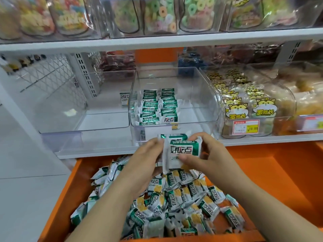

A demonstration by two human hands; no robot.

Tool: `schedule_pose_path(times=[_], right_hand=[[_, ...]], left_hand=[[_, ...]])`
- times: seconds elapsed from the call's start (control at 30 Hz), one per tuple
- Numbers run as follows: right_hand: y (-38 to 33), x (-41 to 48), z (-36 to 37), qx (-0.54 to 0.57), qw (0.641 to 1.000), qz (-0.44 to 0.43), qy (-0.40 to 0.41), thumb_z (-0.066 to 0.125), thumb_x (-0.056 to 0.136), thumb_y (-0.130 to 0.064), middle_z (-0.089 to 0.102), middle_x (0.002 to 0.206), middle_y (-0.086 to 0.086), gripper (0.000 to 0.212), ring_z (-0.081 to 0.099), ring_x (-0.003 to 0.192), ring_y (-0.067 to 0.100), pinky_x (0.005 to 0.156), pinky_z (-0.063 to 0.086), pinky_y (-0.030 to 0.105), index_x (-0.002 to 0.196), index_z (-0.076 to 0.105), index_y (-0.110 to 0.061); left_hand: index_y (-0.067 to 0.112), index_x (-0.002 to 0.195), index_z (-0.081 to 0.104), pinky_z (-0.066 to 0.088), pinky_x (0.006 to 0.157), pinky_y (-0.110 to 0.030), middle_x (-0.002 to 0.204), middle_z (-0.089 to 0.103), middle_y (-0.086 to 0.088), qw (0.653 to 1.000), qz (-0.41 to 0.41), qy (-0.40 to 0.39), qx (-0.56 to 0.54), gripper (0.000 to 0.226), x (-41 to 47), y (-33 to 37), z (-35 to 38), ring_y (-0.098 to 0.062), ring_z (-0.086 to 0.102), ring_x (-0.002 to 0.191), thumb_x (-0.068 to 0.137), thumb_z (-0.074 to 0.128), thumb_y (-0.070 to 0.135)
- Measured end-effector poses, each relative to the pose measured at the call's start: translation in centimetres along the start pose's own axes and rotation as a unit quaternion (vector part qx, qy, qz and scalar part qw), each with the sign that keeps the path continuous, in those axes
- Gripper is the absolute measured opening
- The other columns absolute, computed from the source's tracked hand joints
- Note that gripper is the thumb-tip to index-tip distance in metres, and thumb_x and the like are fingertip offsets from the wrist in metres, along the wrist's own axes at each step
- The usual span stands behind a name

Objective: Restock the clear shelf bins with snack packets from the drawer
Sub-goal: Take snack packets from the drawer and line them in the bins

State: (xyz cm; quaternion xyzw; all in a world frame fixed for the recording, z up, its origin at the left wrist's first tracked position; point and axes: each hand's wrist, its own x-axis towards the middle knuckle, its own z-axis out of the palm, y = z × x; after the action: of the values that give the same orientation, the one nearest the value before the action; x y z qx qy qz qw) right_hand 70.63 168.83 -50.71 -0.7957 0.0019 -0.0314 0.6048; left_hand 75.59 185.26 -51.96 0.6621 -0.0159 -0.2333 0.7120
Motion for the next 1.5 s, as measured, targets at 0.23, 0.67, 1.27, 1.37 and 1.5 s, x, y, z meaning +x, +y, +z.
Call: schedule_pose_path(times=[0.23,0.67,1.27,1.37,1.5], right_hand=[[0.6,1.2,0.2,0.044,0.999,0.004,0.021,0.076,0.061,-0.031,0.064,0.103,0.009,0.055,0.069,0.080,0.011,0.061,0.056,0.022,0.108,0.049,-0.024],[-4.1,5.0,-2.6,-0.125,0.988,-0.088,-0.014,0.080,0.069,-0.017,0.065,0.093,-0.008,0.047,0.066,0.072,0.004,0.064,0.054,0.018,0.109,0.059,-0.027],[0.4,17.6,-1.4,-0.448,0.884,0.022,-0.130,0.074,0.080,-0.019,0.052,0.125,0.005,0.047,0.057,0.102,0.024,0.084,0.045,0.031,0.121,0.052,-0.020],[0.3,17.9,-1.1,-0.439,0.885,0.058,-0.146,0.073,0.080,-0.015,0.045,0.127,0.008,0.042,0.064,0.078,0.019,0.066,0.050,0.026,0.115,0.050,-0.021],[0.3,18.2,-0.3,-0.440,0.883,0.088,-0.136,0.069,0.078,-0.005,0.046,0.125,0.011,0.039,0.059,0.058,0.013,0.053,0.048,0.023,0.108,0.050,-0.020]], left_hand=[[0.028,0.121,0.054,0.053,0.083,-0.024,0.101,0.070,0.015,0.977,0.081,-0.065,0.188,0.054,-0.6,0.9,0.0,0.001,0.066,0.091,0.072,0.071,0.044],[0.044,0.135,0.040,0.048,0.096,-0.028,0.125,0.048,0.017,0.943,0.198,0.023,0.265,0.072,0.8,3.3,-2.7,0.000,0.051,0.113,0.070,0.072,0.042],[0.039,0.131,0.045,-0.005,0.117,-0.041,0.132,0.049,0.012,0.821,0.222,0.245,0.466,0.041,5.0,2.0,-7.1,-0.010,0.044,0.125,0.093,0.056,0.027],[0.040,0.130,0.044,-0.007,0.117,-0.039,0.131,0.048,0.014,0.817,0.227,0.250,0.467,0.041,5.0,1.9,-7.1,-0.007,0.045,0.123,0.093,0.055,0.028],[0.042,0.129,0.044,-0.008,0.116,-0.035,0.125,0.047,0.017,0.818,0.232,0.255,0.460,0.040,5.0,1.8,-6.9,-0.006,0.048,0.117,0.093,0.054,0.028]])
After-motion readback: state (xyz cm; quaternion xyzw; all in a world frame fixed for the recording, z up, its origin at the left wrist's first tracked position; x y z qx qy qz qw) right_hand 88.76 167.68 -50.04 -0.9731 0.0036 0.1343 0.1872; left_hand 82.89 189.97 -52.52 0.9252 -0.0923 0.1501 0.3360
